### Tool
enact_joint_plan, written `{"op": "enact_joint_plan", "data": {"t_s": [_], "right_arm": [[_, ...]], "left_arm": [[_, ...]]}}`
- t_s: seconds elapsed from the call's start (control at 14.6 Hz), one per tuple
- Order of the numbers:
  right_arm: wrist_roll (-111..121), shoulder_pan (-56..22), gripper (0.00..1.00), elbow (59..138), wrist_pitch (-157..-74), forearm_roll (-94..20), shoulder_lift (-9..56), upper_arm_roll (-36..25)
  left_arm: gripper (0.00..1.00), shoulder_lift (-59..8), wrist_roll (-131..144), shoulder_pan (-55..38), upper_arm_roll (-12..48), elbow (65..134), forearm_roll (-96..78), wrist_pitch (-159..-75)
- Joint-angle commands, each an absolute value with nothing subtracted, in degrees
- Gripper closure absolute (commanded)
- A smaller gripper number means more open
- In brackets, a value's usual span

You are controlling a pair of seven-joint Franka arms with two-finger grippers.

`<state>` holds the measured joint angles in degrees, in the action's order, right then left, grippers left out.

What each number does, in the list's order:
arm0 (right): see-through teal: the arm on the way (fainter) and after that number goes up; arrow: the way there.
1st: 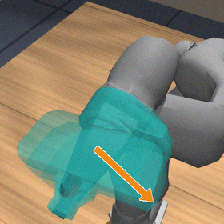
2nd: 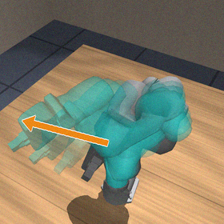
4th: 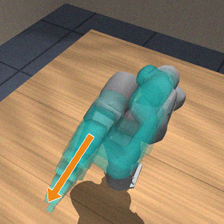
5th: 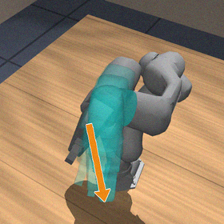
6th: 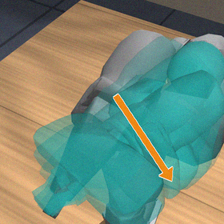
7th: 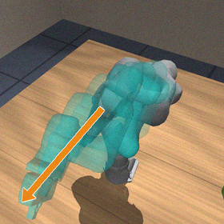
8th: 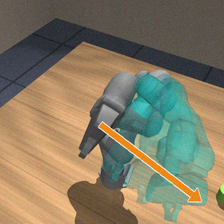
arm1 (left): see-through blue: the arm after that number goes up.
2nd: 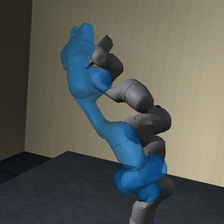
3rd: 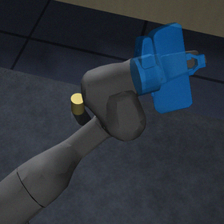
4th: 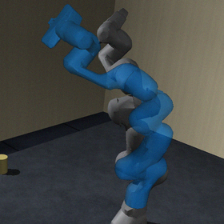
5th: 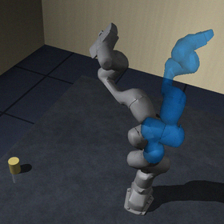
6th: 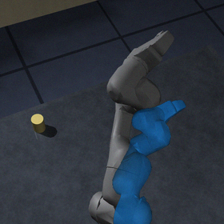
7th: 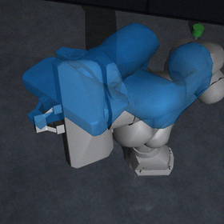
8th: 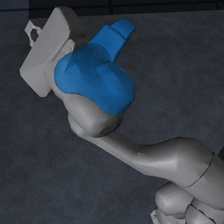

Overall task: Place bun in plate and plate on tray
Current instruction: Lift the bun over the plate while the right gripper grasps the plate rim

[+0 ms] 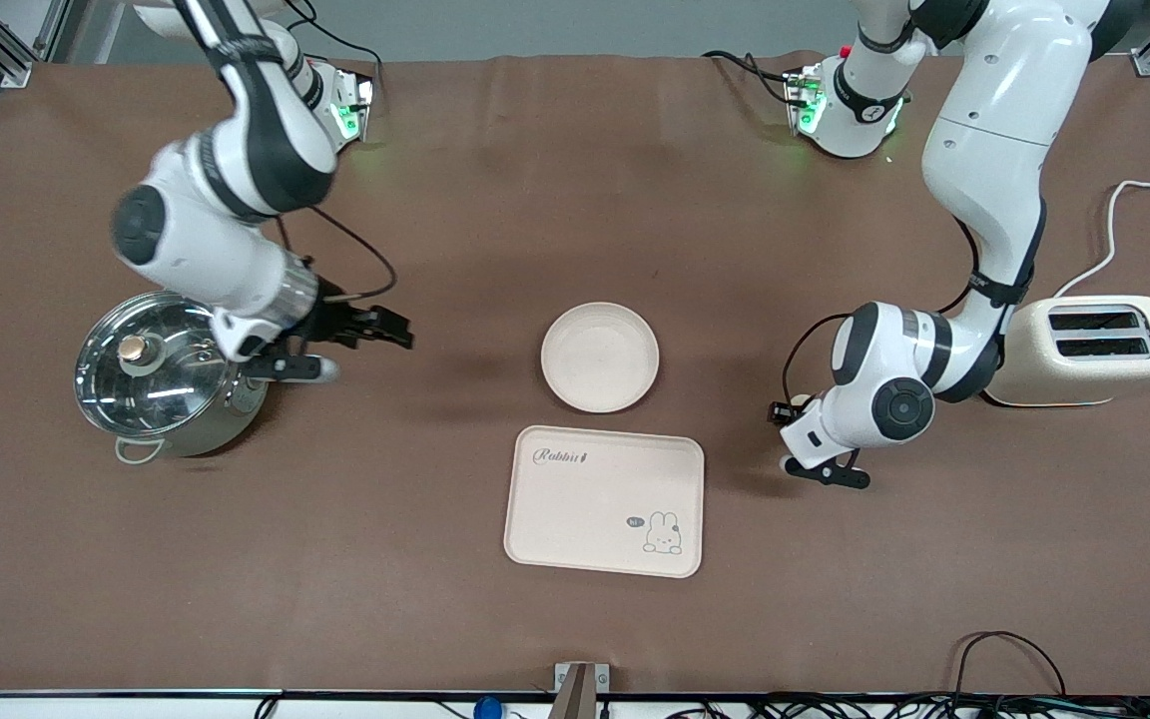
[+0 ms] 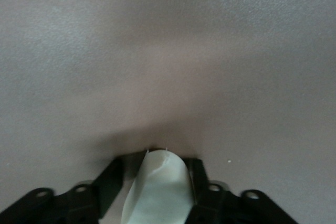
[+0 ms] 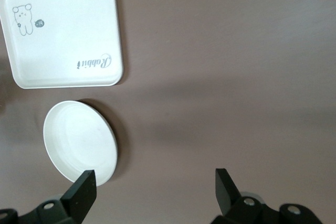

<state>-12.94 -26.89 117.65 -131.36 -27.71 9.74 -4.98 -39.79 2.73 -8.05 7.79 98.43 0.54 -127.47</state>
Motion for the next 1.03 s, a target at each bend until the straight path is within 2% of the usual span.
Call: {"op": "enact_joint_plan", "data": {"t_s": [0.0, 0.14, 0.27, 0.48, 0.68, 0.89, 0.96], "right_arm": [[-18.25, -34.34, 0.0, 120.41, -143.13, -31.11, 15.18, -5.62], [-21.43, -38.04, 0.0, 118.75, -147.81, -32.42, 19.75, -5.54], [-21.53, -41.64, 0.0, 116.47, -148.88, -35.84, 23.19, -5.62], [-21.45, -45.34, 0.0, 115.93, -152.21, -36.12, 26.36, -5.62], [-21.0, -48.86, 0.0, 113.65, -155.38, -35.95, 30.57, -5.71], [-20.83, -49.57, 0.0, 112.06, -157.67, -35.51, 33.57, -5.71], [-20.66, -49.57, 0.04, 111.97, -157.85, -35.25, 34.1, -5.8]], "left_arm": [[0.72, -36.65, 1.76, -6.42, 10.01, 102.3, -0.17, -127.53], [0.89, -36.3, 2.37, -6.5, 10.46, 102.04, -0.35, -126.48], [0.94, -35.6, 3.77, -6.5, 12.2, 101.26, -0.44, -126.3], [0.94, -35.86, 15.32, -7.55, 16.07, 95.73, -1.57, -122.19], [0.94, -38.57, 34.05, -9.22, 21.08, 91.33, -5.18, -121.82], [0.94, -41.21, 40.16, -13.35, 21.36, 90.26, -9.74, -125.57], [0.93, -42.26, 41.38, -13.97, 21.36, 90.35, -11.15, -128.99]]}}
